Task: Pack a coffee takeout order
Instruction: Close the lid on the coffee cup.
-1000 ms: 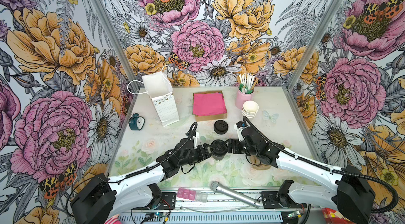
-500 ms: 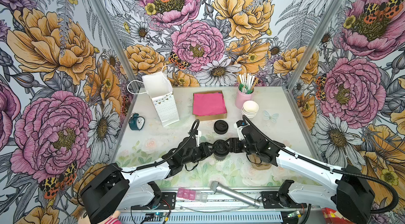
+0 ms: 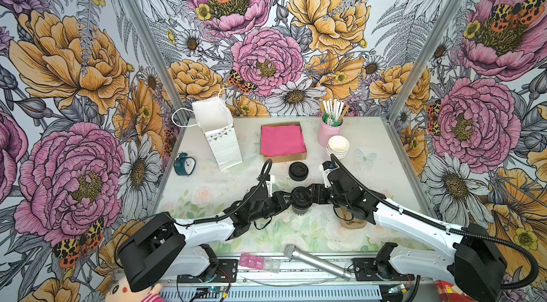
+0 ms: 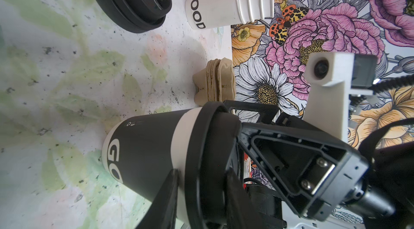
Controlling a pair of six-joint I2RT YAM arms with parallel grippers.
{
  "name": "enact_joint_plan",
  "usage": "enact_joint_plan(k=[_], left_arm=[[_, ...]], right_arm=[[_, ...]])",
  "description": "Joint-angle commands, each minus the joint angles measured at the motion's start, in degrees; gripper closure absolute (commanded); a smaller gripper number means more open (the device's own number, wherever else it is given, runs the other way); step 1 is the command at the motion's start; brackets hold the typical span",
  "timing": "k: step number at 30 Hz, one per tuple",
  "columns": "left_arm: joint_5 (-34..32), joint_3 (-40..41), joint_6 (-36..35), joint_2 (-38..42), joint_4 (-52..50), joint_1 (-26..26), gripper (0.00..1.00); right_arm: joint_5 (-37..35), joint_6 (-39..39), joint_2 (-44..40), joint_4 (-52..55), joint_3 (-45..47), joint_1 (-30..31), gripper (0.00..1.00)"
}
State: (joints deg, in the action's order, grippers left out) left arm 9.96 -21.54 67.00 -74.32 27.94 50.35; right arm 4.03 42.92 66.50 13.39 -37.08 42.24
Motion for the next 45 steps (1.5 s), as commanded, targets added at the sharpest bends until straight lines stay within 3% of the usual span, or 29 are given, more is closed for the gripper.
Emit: enact_joint_plan(k=[1, 11, 13, 17, 20, 30, 45], left_arm=[[-0.3, 2.2, -0.6, -5.6, -9.6, 2.5, 0.68], [-4.1, -0.1, -2.6, -5.5, -19.5, 4.8, 0.66], [-5.1, -1.9, -3.9, -3.3, -22.9, 4.8, 0.62], [-7.7, -6.9, -7.6, 1.7, -31.4, 4.5, 0.44], [-6.7, -7.8, -8.5, 4.6, -31.9, 2.8, 0.34], [-8.2, -10.1, -13.1, 16.9, -35.1, -1.1, 0.23], [-2.5, -11.2, -17.5, 15.8, -34.2, -3.6, 0.17]], right_arm=[[3.3, -0.3, 1.7, 6.4, 3.7, 1.3, 0.31], [3.3, -0.7, 2.1, 6.5, 4.8, 1.3, 0.31], [3.1, -1.1, 1.9, 6.6, 4.7, 1.3, 0.31], [3.3, -2.7, 2.5, 7.0, 3.9, 1.3, 0.31], [3.7, -4.1, 3.5, 7.4, 2.8, 1.3, 0.3], [3.6, -8.1, 3.8, 7.6, -3.1, 1.3, 0.26], [6.1, -8.6, -1.2, 9.5, -6.1, 1.0, 0.16]])
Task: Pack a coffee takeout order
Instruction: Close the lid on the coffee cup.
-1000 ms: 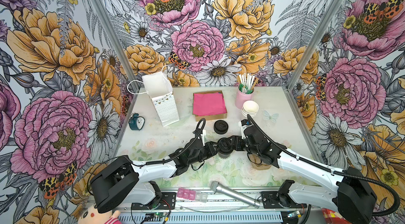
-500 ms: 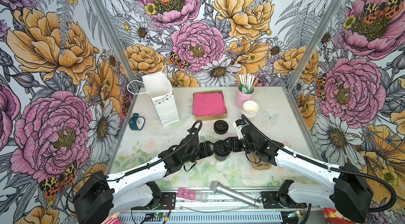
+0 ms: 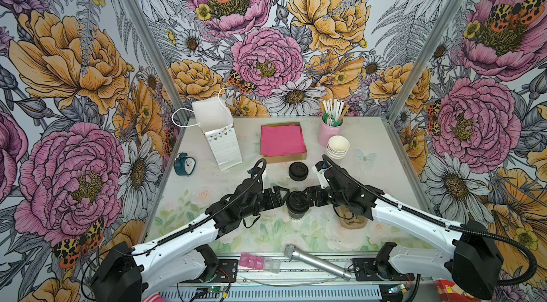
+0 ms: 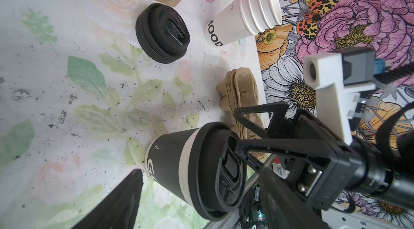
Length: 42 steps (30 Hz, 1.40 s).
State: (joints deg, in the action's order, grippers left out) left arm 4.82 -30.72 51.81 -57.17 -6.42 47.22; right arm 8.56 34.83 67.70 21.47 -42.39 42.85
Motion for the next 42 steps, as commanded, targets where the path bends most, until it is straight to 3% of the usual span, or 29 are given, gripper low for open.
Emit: enact_joint_plan(k=[1, 10, 19, 26, 32, 42], left_arm=[[3.3, -2.4, -2.6, -2.4, 0.2, -0.5, 0.17], [7.8, -5.9, -4.4, -11.4, 0.8, -0.8, 0.2], [7.4, -3.8, -2.1, -15.3, 2.9, -2.5, 0.35], [4.7, -1.5, -0.8, -15.0, 2.7, 0.0, 0.45], [-0.8, 0.5, 2.0, -15.3, 2.6, 3.1, 0.51], [-5.4, -0.8, 4.7, -18.6, 2.8, 7.1, 0.59]], right_arm=[[1.6, -0.4, -3.2, 1.6, -0.4, 0.5, 0.15], [3.5, 1.0, -6.4, 2.7, 1.7, 2.2, 0.15], [0.9, 2.4, -3.4, 3.6, 5.0, 4.3, 0.22], [0.9, 2.1, -2.9, 3.6, 5.9, 2.9, 0.24], [2.6, 0.1, -8.2, 3.5, 3.4, 2.9, 0.23], [-0.3, 6.5, -5.7, 3.5, 2.7, 2.9, 0.25]])
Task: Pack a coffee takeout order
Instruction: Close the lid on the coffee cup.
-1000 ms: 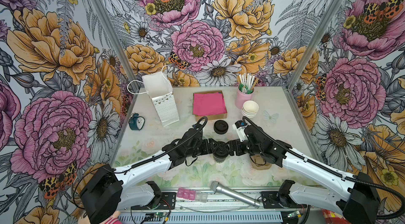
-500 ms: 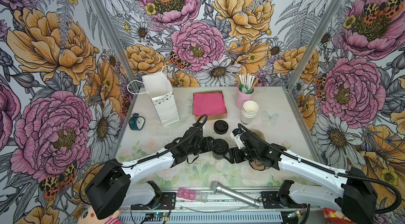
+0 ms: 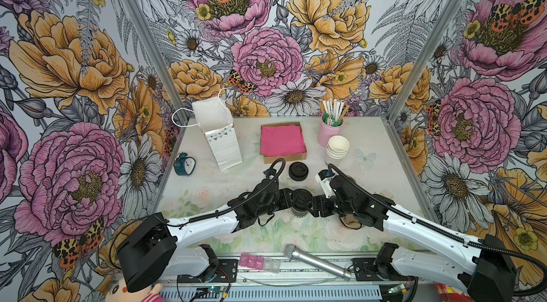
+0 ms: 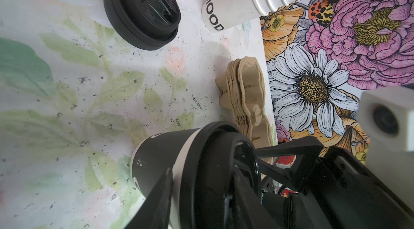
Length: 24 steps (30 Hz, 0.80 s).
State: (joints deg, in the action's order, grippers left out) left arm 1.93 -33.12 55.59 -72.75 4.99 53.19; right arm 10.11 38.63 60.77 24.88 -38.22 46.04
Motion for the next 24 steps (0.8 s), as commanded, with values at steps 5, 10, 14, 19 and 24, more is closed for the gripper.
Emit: enact_joint_plan(k=[5, 10, 14, 19, 24], left_arm=[[-4.0, 1.4, 1.7, -3.7, -8.6, 2.6, 0.6], [-5.1, 1.3, 2.3, -4.1, -8.6, 3.7, 0.62], [-6.4, 2.0, 3.4, -4.1, -8.6, 4.9, 0.63], [-7.4, 3.1, 4.8, -5.1, -7.5, 6.8, 0.64], [-8.4, 4.5, 6.9, -6.7, -6.1, 8.7, 0.65]], right_arm=[[-3.6, 3.7, 2.3, 0.0, -0.4, -1.1, 0.29], [-3.1, 4.0, 2.5, 0.0, 1.6, -3.4, 0.32], [-2.8, 4.2, 3.2, 0.0, 3.2, -4.5, 0.34], [-2.6, 4.0, 4.5, 0.1, 5.1, -4.6, 0.36], [-2.9, 5.1, 4.1, 0.0, 7.8, -4.6, 0.37]])
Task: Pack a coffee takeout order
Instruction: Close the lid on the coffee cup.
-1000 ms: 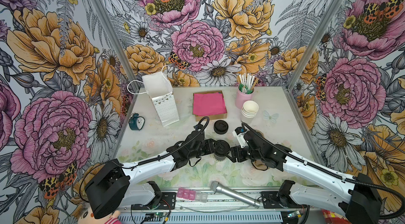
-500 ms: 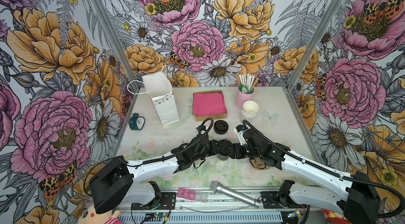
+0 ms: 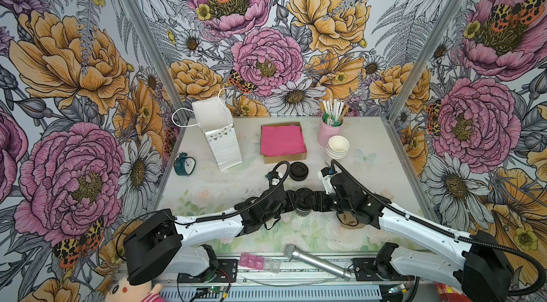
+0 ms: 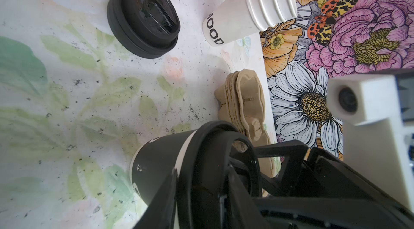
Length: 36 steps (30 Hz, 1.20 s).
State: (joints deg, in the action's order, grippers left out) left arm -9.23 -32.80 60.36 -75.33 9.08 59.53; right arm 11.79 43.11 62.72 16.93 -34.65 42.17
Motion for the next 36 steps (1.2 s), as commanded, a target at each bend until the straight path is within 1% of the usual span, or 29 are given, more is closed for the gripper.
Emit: enact_joint_plan(k=[1, 9, 13, 14, 16, 19, 22, 27, 30, 34, 36], left_arm=[[2.6, 4.6, 2.7, -4.3, -9.8, 2.8, 0.65], [1.9, 7.0, 4.9, -4.6, -8.7, 4.2, 0.66], [2.3, 6.7, 4.4, -3.1, -8.6, 4.5, 0.64], [2.1, 6.5, 3.9, -2.3, -8.6, 4.5, 0.62], [2.1, 5.8, 2.6, -0.2, -8.7, 4.2, 0.53], [2.7, 4.3, 0.5, 3.1, -10.3, 3.0, 0.43], [2.8, 3.0, -1.7, 6.3, -13.0, 2.2, 0.38], [3.5, 2.5, -5.2, 13.5, -15.6, -0.7, 0.34], [4.5, 2.2, -7.2, 18.3, -17.9, -3.5, 0.31], [7.4, 2.0, -9.5, 22.9, -20.9, -7.6, 0.28], [9.3, 2.0, -10.5, 24.4, -22.0, -10.1, 0.27]], right_arm=[[-4.8, 0.8, 2.1, 8.0, 4.8, -0.8, 0.37], [-4.2, 1.4, 3.0, 6.4, 7.6, -0.8, 0.38], [-3.2, -0.2, 2.5, 6.0, 6.3, -0.9, 0.4], [-2.7, -1.0, 2.7, 6.1, 6.0, -1.0, 0.4], [-1.1, -2.5, 3.8, 6.0, 5.2, -1.8, 0.41], [1.1, -4.9, 5.6, 6.2, 4.5, -2.9, 0.42], [2.5, -7.6, 7.5, 6.2, 3.2, -3.8, 0.43], [6.3, -14.3, 12.0, 6.2, -1.0, -3.9, 0.45], [7.7, -18.1, 14.6, 6.3, -2.9, -3.9, 0.45], [8.5, -23.1, 17.5, 6.3, -6.0, -3.9, 0.45], [10.6, -26.1, 19.2, 6.3, -7.9, -3.9, 0.45]])
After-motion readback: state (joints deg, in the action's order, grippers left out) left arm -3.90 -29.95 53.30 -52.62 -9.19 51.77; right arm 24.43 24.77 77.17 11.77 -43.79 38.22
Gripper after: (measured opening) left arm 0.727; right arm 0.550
